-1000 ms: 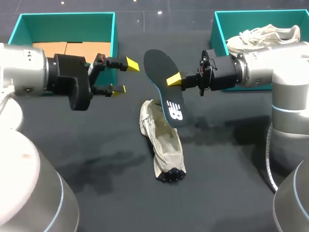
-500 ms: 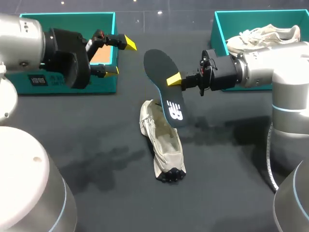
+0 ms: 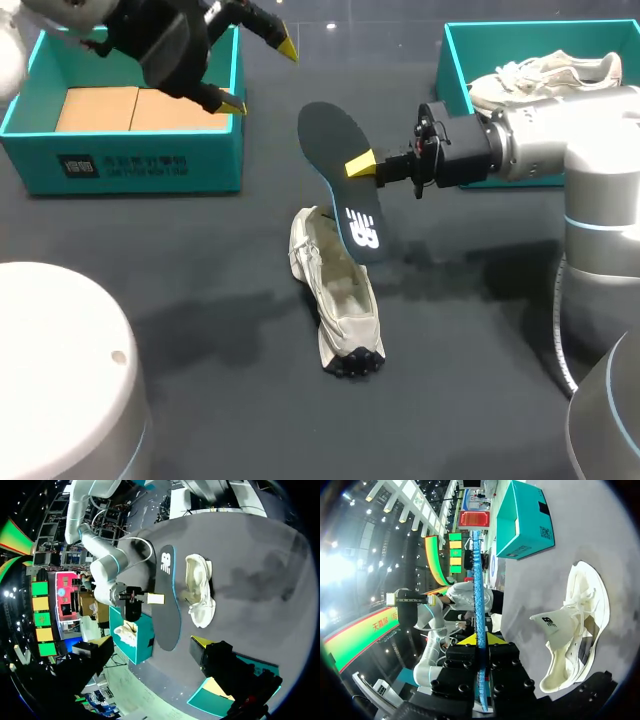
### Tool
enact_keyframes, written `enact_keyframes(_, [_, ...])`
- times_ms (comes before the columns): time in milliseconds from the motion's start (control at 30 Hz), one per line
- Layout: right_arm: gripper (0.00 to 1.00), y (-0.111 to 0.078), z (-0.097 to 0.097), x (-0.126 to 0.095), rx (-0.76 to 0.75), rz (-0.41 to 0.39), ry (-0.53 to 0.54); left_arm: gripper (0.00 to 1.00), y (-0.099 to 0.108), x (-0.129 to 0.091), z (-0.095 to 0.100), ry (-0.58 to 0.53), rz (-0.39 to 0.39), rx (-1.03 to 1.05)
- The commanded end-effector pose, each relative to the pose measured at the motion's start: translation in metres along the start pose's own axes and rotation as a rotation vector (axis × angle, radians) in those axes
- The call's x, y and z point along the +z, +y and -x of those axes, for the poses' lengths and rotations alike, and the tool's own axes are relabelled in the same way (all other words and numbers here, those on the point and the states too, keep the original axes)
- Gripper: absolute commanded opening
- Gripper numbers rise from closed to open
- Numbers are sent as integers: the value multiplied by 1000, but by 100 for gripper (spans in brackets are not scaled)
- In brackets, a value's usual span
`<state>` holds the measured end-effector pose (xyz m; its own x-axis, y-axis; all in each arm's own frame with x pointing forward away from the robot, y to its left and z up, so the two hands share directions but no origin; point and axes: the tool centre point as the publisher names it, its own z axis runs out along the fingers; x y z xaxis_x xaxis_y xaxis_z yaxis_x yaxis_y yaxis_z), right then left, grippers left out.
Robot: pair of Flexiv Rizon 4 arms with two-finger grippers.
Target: Take the shoe out of the shoebox, open the shoe tongue, remove and reinsert the insole, then place the shoe into the shoebox
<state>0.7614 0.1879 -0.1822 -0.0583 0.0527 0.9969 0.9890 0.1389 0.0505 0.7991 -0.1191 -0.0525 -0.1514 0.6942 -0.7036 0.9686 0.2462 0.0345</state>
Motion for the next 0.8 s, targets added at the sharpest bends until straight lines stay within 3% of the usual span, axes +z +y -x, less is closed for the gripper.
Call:
enact_keyframes(33, [0, 0, 0, 1, 1, 1, -2, 100, 8, 1, 26, 247, -13, -32])
enact_keyframes(67, [0, 0, 0, 1, 1, 1, -2, 100, 10, 2, 33, 315, 11, -54])
enact_keyframes(100, [0, 0, 0, 1, 1, 1, -2, 100, 10, 1, 35, 298, 7, -46])
enact_keyframes(133, [0, 0, 0, 1, 1, 1, -2, 100, 11, 1, 41, 371, 5, -72])
enact_keyframes(233, [0, 0, 0, 1, 1, 1, -2, 100, 10, 4, 48, 446, 11, -59])
enact_keyframes(367, [0, 0, 0, 1, 1, 1, -2, 100, 15, 14, 57, 565, -32, -45])
enact_keyframes(800, [0, 0, 0, 1, 1, 1, -2, 100, 27, 37, 82, 803, 0, 1])
